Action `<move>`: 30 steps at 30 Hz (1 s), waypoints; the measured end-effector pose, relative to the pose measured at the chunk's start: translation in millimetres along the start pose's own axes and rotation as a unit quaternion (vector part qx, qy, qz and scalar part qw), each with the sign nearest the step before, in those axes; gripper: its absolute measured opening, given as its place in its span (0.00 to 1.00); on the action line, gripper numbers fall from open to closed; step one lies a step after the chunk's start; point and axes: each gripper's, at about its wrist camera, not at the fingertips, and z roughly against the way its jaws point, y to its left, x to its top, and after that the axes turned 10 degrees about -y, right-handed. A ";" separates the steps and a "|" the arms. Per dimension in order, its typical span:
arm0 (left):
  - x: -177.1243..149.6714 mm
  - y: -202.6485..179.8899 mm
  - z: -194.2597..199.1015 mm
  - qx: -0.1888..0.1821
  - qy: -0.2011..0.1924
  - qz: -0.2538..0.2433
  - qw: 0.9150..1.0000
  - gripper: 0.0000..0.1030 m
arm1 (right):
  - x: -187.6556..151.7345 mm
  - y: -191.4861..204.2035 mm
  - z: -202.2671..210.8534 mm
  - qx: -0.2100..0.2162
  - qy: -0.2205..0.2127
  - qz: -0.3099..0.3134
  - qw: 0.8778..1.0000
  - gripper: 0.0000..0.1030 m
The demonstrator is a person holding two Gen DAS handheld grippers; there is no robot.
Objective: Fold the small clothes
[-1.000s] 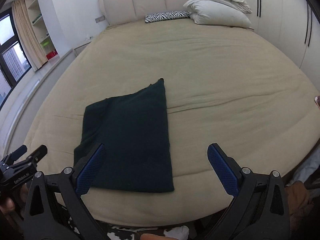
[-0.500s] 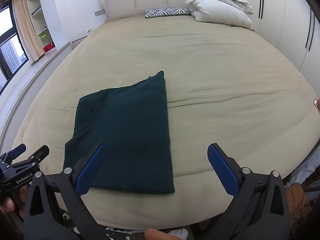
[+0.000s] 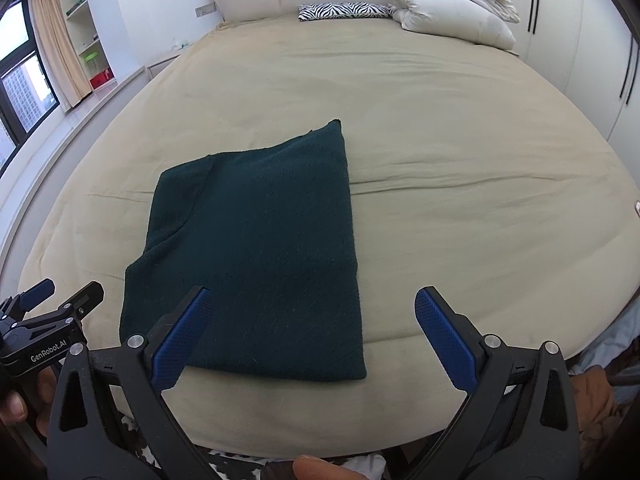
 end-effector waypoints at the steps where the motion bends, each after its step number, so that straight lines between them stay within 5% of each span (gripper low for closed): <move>1: -0.1 0.0 0.0 0.000 0.000 0.000 1.000 1.00 | -0.6 1.1 -0.7 0.000 0.001 0.000 1.000 1.00; 30: -4.1 0.5 -1.6 -0.005 0.005 0.001 1.000 1.00 | -8.2 14.4 -3.2 0.018 0.003 0.003 1.000 1.00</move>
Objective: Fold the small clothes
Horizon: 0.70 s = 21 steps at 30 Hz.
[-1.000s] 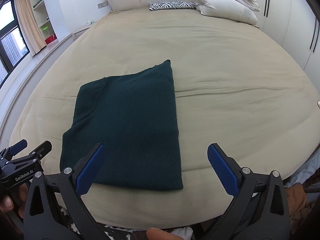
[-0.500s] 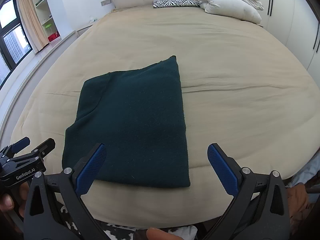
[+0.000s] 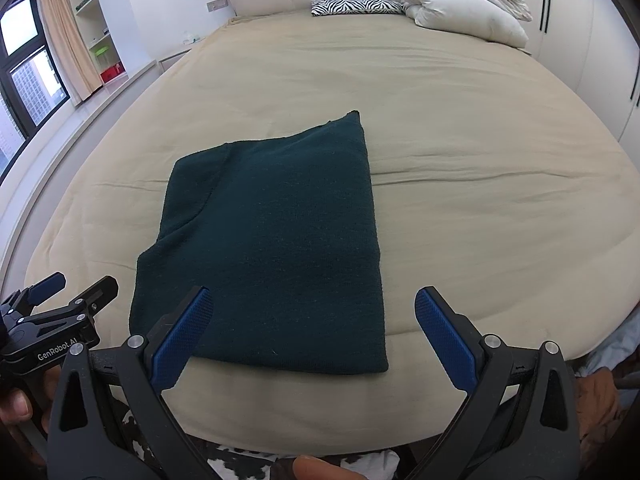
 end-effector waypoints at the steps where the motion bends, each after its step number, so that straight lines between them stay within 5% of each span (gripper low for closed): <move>1: 0.1 -0.3 0.1 0.001 0.000 0.000 1.000 1.00 | 0.1 0.0 0.0 0.000 0.000 0.000 1.000 1.00; 21: -2.3 -0.9 -1.5 -0.002 0.001 -0.003 1.000 1.00 | -0.5 -6.0 0.5 -0.002 -0.003 -0.003 1.000 1.00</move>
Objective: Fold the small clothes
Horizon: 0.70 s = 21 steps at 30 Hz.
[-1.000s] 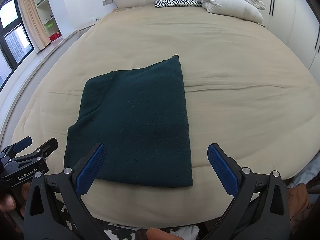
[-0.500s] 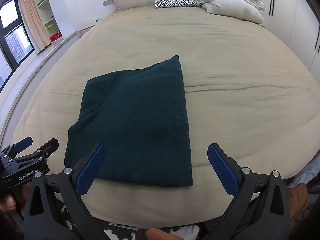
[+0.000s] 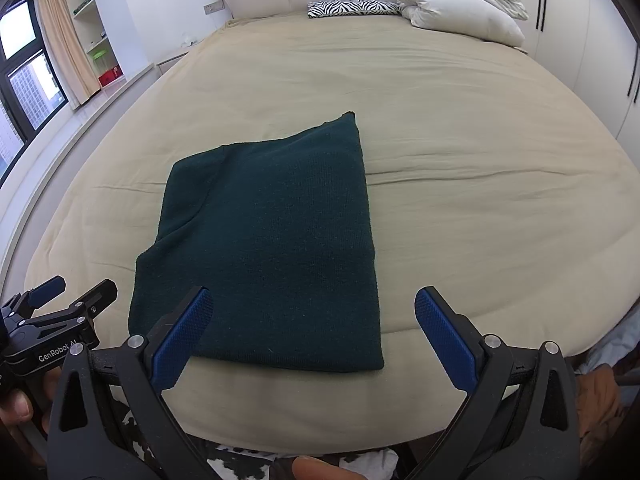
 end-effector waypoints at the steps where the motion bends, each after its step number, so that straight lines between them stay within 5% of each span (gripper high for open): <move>1: 0.1 0.0 -0.1 0.000 0.000 0.000 1.000 1.00 | -0.3 0.1 -0.2 -0.001 0.000 0.000 1.000 1.00; 21: -0.6 5.4 -3.9 -0.002 0.003 -0.007 1.000 1.00 | -2.1 -0.1 -2.5 -0.004 0.002 -0.006 1.000 1.00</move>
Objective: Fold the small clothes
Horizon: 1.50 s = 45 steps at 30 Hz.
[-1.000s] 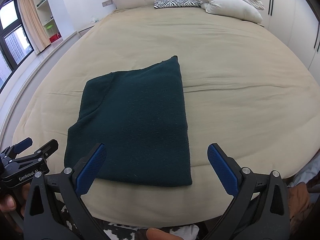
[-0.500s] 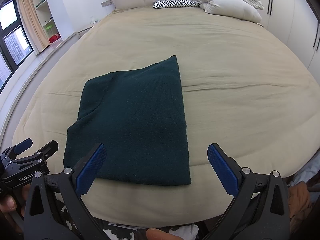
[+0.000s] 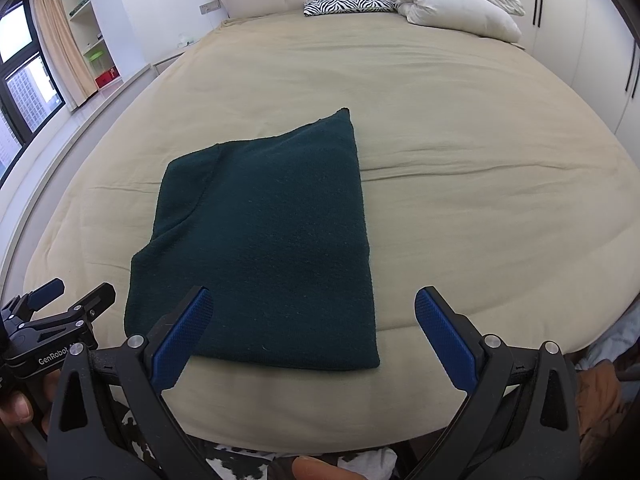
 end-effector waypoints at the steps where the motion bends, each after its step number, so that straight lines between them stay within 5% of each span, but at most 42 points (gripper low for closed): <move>1: 0.0 0.4 -0.2 0.000 0.000 0.000 1.000 1.00 | 0.2 -0.2 -0.1 0.000 0.000 0.000 1.000 1.00; 45: 1.9 9.3 -6.5 -0.004 0.006 -0.006 1.000 1.00 | -4.3 -1.5 -1.7 0.000 0.003 -0.002 1.000 1.00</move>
